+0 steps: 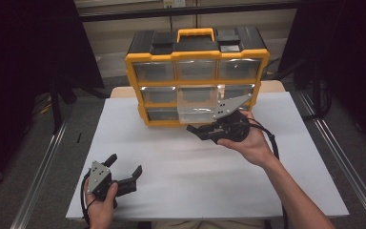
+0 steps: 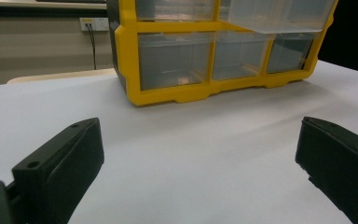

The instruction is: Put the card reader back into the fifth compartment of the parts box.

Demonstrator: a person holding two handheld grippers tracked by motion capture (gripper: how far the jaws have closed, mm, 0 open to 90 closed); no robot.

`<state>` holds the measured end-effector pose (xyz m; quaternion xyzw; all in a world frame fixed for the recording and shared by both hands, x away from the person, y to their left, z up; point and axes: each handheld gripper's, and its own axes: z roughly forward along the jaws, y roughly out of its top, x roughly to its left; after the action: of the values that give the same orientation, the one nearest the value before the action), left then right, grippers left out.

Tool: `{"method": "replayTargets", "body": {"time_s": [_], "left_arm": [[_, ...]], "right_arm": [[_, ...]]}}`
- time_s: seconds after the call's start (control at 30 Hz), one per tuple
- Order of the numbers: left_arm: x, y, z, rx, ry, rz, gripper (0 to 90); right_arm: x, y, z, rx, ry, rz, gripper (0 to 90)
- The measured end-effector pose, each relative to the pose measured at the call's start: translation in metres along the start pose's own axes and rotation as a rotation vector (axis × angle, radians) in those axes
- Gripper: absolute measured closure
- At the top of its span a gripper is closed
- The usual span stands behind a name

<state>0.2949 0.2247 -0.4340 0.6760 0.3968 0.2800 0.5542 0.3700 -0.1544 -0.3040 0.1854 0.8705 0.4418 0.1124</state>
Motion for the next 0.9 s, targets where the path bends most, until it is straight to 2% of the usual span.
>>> {"method": "replayTargets", "body": {"time_s": [0.33,0.9], "left_arm": [[0.001,0.0,-0.001,-0.004,0.002,-0.002,1.2],[0.002,0.001,-0.002,-0.006,0.001,0.0,1.2]], "right_arm": [[-0.004,0.017,-0.017,-0.025,-0.028,-0.015,74.0],[-0.015,0.043,-0.034,-0.003,-0.076,-0.036,73.9]]}}
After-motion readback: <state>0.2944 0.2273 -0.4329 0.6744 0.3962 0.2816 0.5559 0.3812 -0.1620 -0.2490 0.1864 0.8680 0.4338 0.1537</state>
